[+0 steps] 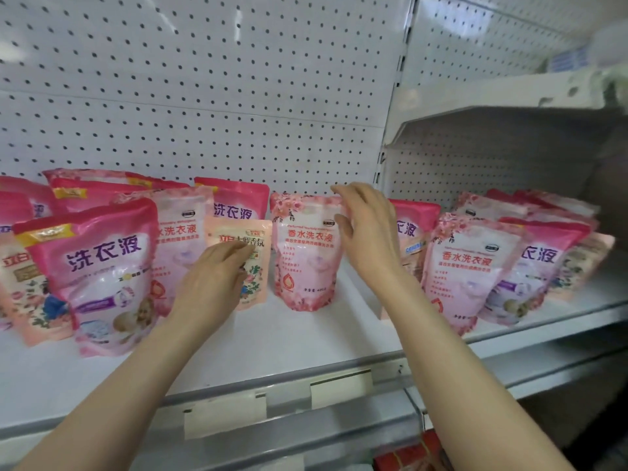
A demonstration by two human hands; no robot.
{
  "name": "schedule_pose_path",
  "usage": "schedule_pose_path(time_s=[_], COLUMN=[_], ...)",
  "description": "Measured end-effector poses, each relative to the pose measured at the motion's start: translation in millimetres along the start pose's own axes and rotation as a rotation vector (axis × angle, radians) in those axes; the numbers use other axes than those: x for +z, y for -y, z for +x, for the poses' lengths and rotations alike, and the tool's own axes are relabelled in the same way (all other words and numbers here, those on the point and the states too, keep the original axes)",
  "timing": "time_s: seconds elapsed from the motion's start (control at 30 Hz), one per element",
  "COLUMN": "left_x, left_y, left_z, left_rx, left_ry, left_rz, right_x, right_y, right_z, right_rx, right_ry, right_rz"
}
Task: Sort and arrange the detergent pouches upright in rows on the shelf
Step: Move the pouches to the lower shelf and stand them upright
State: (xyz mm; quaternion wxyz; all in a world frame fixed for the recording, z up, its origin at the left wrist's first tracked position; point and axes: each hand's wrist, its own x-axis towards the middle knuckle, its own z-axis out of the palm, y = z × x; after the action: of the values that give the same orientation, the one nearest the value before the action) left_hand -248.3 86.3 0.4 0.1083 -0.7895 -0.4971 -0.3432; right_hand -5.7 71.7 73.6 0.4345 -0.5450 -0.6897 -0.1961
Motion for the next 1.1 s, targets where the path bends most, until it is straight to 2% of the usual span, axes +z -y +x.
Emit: schedule_pose_path(time_s=[0.07,0.1,0.23,0.3,0.4,0.47,0.63,0.7,0.77,0.83,0.9,0.97,1.03,1.1], left_x=[1,2,5,4,3,-2,-14,-16,-16,-17,-20,-26,-32,-40], left_y=[-11,-18,-42,-42,-36,-36,-48,-54,-57,-58,-56,-54,-52,-56], left_z=[-1,-1,7,20,39,45,38,28,20,14,11,12,16,20], left_rx=[0.003,0.002,-0.092,-0.13,-0.142,-0.185,-0.205,-0.231,-0.286,-0.276,-0.232,-0.226,-0.182,-0.14], left_ry=[-0.037,-0.053,-0.111,-0.117,-0.002,0.055,-0.026,-0.066,-0.077,-0.046,0.047,0.152,0.099,-0.051], left_rz=[-0.036,-0.049,-0.051,0.043,0.18,0.128,-0.025,-0.136,-0.22,-0.168,-0.042,0.06,0.16,0.182], right_x=[-22,-36,-67,-65,-61,-60,-50,-43,-33,-19,-3,5,3,1], right_y=[-17,-27,-56,-58,-60,-64,-69,-72,-75,-74,-71,-70,-74,-80], right_z=[-16,-20,-16,-14,-13,-14,-27,-37,-51,-68,-82,-88,-84,-82], right_rx=[-0.016,-0.022,0.071,0.049,0.04,0.016,0.01,0.129,0.356,0.513,0.548,0.575,0.619,0.617], right_ry=[-0.109,-0.087,0.354,0.48,0.486,0.458,0.456,0.367,0.295,0.366,0.496,0.505,0.469,0.512], right_rz=[-0.084,-0.174,-0.453,-0.474,-0.242,-0.034,0.375,0.58,0.771,0.796,0.739,0.751,0.775,0.808])
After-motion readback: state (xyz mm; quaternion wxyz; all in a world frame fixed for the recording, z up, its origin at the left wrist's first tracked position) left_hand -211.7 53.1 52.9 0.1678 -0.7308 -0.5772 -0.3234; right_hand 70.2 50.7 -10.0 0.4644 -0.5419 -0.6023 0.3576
